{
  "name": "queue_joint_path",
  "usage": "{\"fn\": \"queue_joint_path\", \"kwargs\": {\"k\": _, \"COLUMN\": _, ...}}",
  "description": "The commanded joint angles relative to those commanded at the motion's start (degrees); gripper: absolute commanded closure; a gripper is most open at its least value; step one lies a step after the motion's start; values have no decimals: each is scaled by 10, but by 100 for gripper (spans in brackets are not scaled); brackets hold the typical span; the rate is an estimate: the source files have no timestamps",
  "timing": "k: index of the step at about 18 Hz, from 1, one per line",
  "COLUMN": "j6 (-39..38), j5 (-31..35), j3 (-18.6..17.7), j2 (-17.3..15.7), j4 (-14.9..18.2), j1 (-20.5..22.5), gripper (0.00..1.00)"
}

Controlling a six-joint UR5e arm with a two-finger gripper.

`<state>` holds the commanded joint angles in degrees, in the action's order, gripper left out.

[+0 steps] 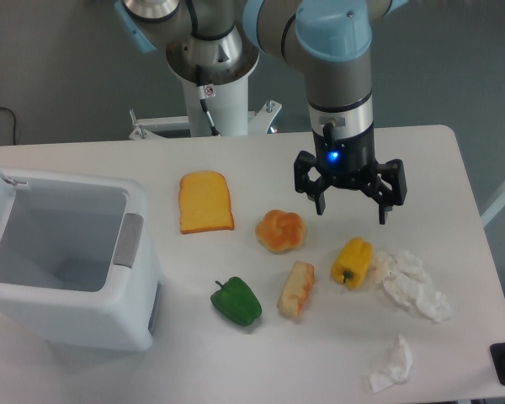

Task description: Pick up the square bread

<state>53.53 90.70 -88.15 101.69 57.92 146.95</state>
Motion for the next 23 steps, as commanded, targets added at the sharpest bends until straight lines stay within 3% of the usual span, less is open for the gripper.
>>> {"fn": "queue_joint_path", "kwargs": {"k": 23, "j6": -18, "j5": -16, "j3": -12, "j2": 4, "j4": -3, "j1": 10, "gripper": 0}}
